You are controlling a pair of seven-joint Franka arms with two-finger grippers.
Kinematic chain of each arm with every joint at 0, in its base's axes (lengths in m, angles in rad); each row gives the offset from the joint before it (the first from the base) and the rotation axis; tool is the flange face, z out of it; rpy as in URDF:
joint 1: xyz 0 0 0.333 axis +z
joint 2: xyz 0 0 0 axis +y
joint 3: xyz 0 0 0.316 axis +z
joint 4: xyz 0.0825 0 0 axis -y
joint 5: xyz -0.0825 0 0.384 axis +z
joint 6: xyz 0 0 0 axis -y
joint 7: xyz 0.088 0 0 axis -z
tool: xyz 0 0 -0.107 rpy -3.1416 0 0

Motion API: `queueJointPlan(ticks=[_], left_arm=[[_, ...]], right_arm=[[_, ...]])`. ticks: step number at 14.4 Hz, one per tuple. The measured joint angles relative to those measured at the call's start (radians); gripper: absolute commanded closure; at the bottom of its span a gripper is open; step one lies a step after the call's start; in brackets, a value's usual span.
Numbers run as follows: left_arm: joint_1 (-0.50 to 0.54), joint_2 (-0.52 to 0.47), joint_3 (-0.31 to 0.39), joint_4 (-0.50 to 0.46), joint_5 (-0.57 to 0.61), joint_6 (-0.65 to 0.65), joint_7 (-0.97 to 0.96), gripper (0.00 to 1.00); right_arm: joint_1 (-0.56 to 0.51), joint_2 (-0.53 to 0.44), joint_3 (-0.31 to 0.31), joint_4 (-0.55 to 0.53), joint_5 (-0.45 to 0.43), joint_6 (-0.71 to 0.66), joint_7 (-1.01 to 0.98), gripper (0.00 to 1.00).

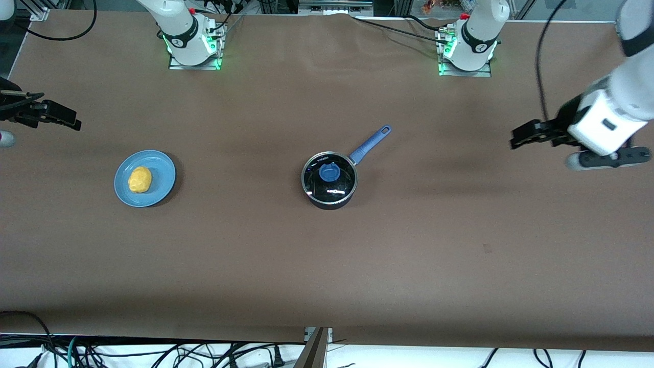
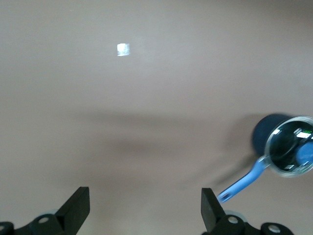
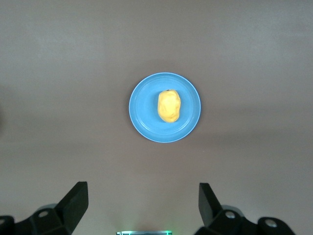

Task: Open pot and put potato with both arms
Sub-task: 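Move the left gripper toward the glass lid on the saucepan, then lower the left gripper and grasp the lid's blue knob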

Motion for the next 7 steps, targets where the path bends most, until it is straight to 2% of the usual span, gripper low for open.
queueJointPlan(ticks=[3,7], left_arm=[[-0.104,0.098,-0.078,-0.018,0.009,0.166,-0.194,0.00],[-0.328,0.286,-0.085,-0.004,0.088,0.354,-0.473,0.00]], right_arm=[[0.000,0.000,0.002,0.000,0.000,-0.001,0.000,0.00],[0.000,-0.001,0.002,0.000,0.000,-0.003,0.000,0.00]])
